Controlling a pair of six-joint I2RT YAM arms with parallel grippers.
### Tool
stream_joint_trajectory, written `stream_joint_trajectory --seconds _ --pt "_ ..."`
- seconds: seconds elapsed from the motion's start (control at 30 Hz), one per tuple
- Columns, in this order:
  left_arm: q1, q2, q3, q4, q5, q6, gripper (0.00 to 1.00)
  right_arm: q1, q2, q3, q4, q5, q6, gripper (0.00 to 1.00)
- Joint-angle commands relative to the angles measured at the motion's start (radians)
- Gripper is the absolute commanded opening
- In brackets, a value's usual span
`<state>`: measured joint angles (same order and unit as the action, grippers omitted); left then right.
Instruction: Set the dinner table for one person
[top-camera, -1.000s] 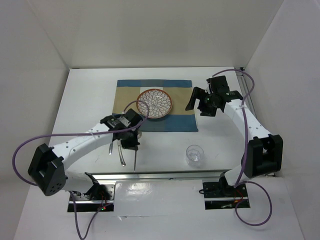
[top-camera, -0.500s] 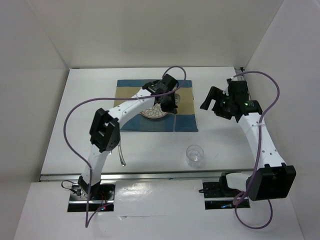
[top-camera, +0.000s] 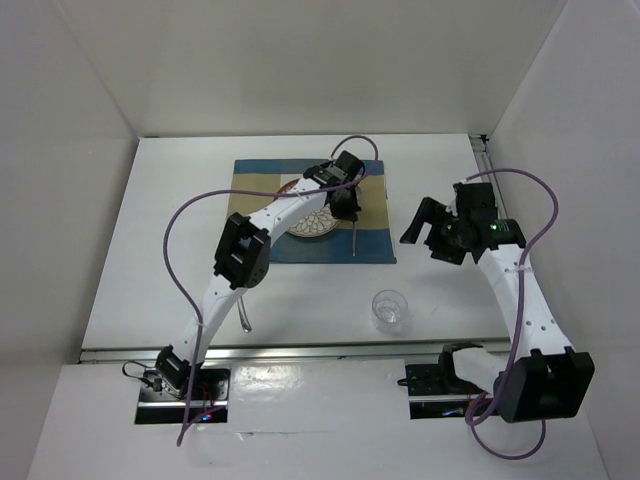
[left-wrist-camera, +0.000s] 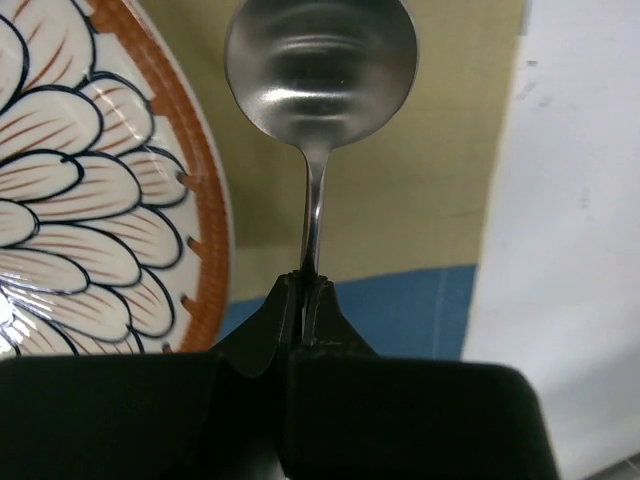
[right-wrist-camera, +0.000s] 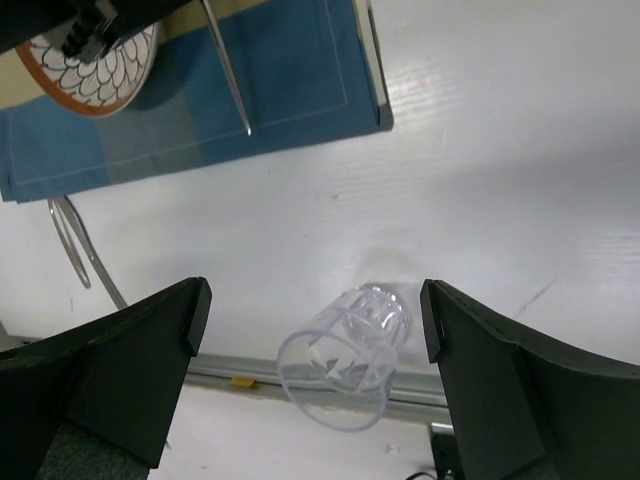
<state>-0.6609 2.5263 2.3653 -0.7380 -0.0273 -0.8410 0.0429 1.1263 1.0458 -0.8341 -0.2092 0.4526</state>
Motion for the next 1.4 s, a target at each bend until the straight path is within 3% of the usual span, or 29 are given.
stream_joint_trajectory --seconds 0.0,0.23,0.43,0.53,0.73,1.0,1.13,1.23,1.3,1.37 --pt "0.0 0.029 0.048 0.012 -0.026 0.005 0.0 -0.006 -0.065 -0.009 -0.062 -0.039 0.03 1.0" --pt "0.0 0.08 0.075 0.04 0.003 0.014 0.0 -0.006 -0.118 -0.038 -0.117 -0.096 0.055 1.0" --pt "0.0 0.013 -0.004 0.077 0.003 0.014 0.37 -0.006 -0.174 -0.188 -0.088 -0.217 0.127 1.0" --pt "-0.014 -0.024 -0.005 0.077 -0.029 0.045 0.46 -0.006 -0.203 -0.243 -0.088 -0.188 0.15 0.98" --pt "-0.054 -0.144 -0.077 0.098 -0.059 0.076 0.46 -0.006 -0.214 -0.296 -0.088 -0.162 0.169 0.93" --pt "-0.054 -0.475 -0.273 0.147 -0.072 0.075 0.46 -0.006 -0.246 -0.38 -0.051 -0.174 0.178 0.77" --pt "-0.025 -0.572 -0.273 0.069 -0.072 0.086 0.45 0.005 -0.246 -0.38 -0.051 -0.164 0.178 0.73" --pt "0.006 -0.641 -0.305 0.028 -0.06 0.099 0.43 0.023 -0.235 -0.389 -0.033 -0.151 0.187 0.66" --pt "0.017 -0.702 -0.363 0.017 -0.06 0.099 0.43 0.052 -0.224 -0.389 -0.033 -0.122 0.198 0.56" --pt "0.027 -0.738 -0.42 0.017 -0.06 0.109 0.42 0.092 -0.224 -0.379 -0.033 -0.076 0.227 0.53"
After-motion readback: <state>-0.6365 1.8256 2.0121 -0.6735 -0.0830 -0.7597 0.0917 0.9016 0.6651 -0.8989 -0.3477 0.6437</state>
